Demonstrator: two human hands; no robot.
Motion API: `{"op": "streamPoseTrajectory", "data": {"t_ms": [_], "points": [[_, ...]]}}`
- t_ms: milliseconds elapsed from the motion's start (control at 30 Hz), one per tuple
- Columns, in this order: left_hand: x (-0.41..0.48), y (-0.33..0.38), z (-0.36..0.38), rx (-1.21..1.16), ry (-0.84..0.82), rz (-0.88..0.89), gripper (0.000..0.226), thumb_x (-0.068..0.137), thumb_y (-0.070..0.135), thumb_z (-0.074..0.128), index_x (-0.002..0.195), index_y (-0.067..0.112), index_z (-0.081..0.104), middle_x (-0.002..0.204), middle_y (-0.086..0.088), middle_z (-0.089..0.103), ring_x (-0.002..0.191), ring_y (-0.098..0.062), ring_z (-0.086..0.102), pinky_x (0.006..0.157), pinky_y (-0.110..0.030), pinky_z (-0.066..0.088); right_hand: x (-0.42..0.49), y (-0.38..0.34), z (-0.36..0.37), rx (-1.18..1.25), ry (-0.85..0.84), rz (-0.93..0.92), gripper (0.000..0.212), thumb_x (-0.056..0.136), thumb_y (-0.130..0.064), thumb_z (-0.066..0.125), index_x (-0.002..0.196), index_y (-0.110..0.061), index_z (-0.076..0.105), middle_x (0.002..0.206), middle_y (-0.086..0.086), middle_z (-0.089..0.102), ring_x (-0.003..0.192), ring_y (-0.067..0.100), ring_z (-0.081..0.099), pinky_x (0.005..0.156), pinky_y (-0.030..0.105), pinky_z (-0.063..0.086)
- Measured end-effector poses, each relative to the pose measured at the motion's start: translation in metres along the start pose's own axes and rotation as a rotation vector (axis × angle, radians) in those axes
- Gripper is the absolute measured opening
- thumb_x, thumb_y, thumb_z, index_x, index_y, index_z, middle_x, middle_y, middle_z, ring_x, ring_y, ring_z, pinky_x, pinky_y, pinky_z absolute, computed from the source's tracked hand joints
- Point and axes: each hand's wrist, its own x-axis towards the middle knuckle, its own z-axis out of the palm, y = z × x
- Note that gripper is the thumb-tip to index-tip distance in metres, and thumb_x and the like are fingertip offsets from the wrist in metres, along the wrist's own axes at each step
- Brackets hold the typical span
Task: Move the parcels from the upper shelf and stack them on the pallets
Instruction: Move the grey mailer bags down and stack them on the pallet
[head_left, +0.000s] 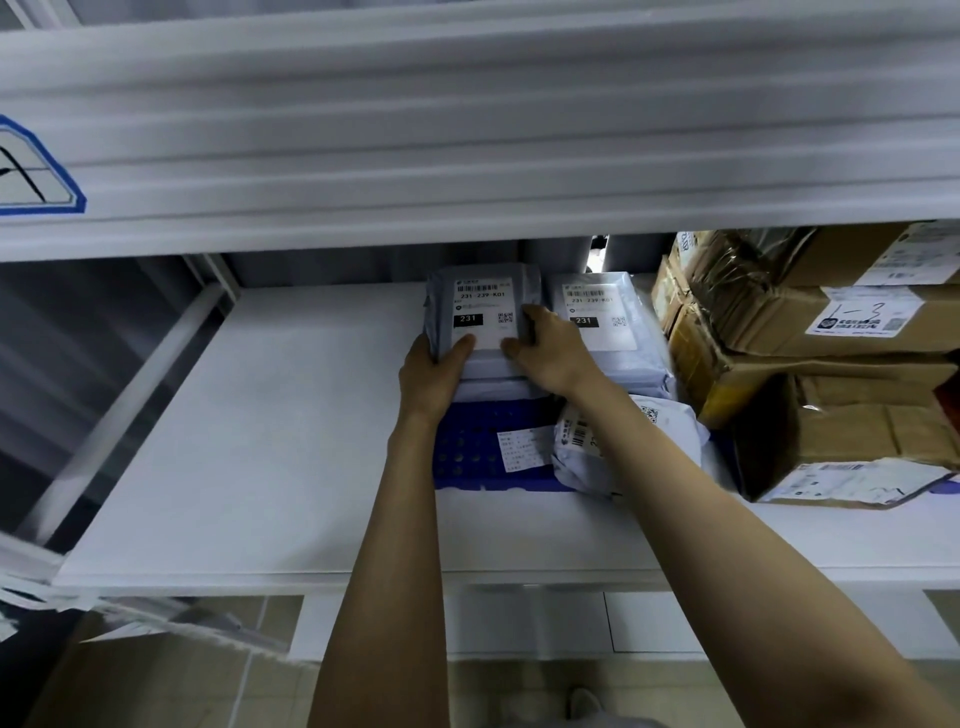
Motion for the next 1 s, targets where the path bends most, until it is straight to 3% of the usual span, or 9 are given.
{"op": "streamPoseTrajectory", "data": {"t_ms": [100,167,233,333,533,667,767,867,1000], "points": [[0.0,0.0,0.0,-0.004,0.01,-0.013,0.057,0.089,0.037,0.066,0.136,0.012,0.047,0.128,-0.003,0.058,0.107,-0.015,0.056,0.091,-0.024,0.045,-0.001,0.003,-0.007,-0.102,0.112,-0.033,0.006,0.086,-0.016,0.061,0.084,-0.01,0.059,0.094,0.018,0.067,0.093,0.034,0.061,0.066,0.026,0.033],[0.0,-0.001,0.0,-0.016,0.01,-0.048,0.061,0.088,0.04,0.066,0.138,0.013,0.044,0.129,-0.002,0.057,0.106,-0.014,0.054,0.091,-0.023,0.043,-0.001,0.008,-0.011,-0.098,0.188,-0.015,0.014,0.084,-0.016,0.061,0.073,-0.009,0.056,0.084,0.017,0.066,0.085,0.035,0.061,0.064,0.03,0.039],[0.0,-0.003,0.0,-0.028,0.013,-0.075,0.064,0.087,0.043,0.066,0.138,0.013,0.044,0.13,-0.003,0.057,0.107,-0.014,0.054,0.092,-0.024,0.043,0.0,0.011,-0.013,-0.076,0.197,0.012,0.017,0.084,-0.019,0.061,0.074,-0.005,0.059,0.081,0.016,0.066,0.083,0.034,0.061,0.069,0.034,0.046],[-0.001,-0.003,0.001,-0.024,0.02,-0.076,0.061,0.087,0.043,0.066,0.136,0.012,0.046,0.129,-0.004,0.058,0.107,-0.016,0.055,0.094,-0.027,0.045,0.001,0.013,-0.011,-0.068,0.066,0.007,0.021,0.088,-0.023,0.062,0.075,-0.007,0.058,0.08,0.012,0.063,0.079,0.027,0.058,0.069,0.031,0.043],[0.002,-0.005,0.003,0.059,0.02,-0.014,0.06,0.09,0.045,0.06,0.14,0.015,0.046,0.134,-0.005,0.058,0.117,-0.02,0.055,0.105,-0.034,0.043,0.001,0.013,0.001,-0.015,0.025,0.009,0.029,0.089,-0.031,0.061,0.099,-0.004,0.067,0.096,0.013,0.068,0.093,0.031,0.061,0.084,0.04,0.05],[0.006,-0.004,0.004,0.12,0.04,0.016,0.058,0.093,0.049,0.054,0.139,0.014,0.049,0.133,-0.007,0.058,0.116,-0.02,0.056,0.104,-0.034,0.044,-0.001,0.012,0.003,0.005,0.03,0.007,0.028,0.091,-0.03,0.061,0.1,-0.004,0.066,0.091,0.01,0.065,0.085,0.026,0.059,0.074,0.032,0.046],[0.004,-0.004,0.007,0.15,0.167,0.055,0.063,0.092,0.05,0.055,0.142,0.014,0.043,0.139,-0.009,0.053,0.121,-0.022,0.053,0.104,-0.035,0.043,-0.005,0.012,0.004,0.031,0.036,-0.004,0.031,0.09,-0.031,0.064,0.101,-0.003,0.067,0.089,0.007,0.063,0.083,0.024,0.057,0.07,0.028,0.042],[-0.003,-0.007,0.007,0.131,0.296,0.133,0.077,0.088,0.052,0.059,0.149,0.015,0.029,0.149,-0.008,0.04,0.133,-0.025,0.041,0.11,-0.042,0.038,-0.011,0.013,0.0,0.104,0.053,-0.029,0.041,0.081,-0.035,0.074,0.109,-0.006,0.068,0.106,0.01,0.071,0.097,0.025,0.064,0.086,0.035,0.052],[-0.014,-0.009,0.008,0.066,0.145,0.198,0.076,0.087,0.042,0.066,0.148,0.015,0.031,0.146,-0.004,0.045,0.129,-0.016,0.047,0.108,-0.033,0.041,-0.014,0.014,-0.005,0.027,0.013,-0.069,0.049,0.072,-0.028,0.081,0.115,-0.009,0.065,0.108,0.009,0.07,0.098,0.023,0.063,0.076,0.025,0.046]]}}
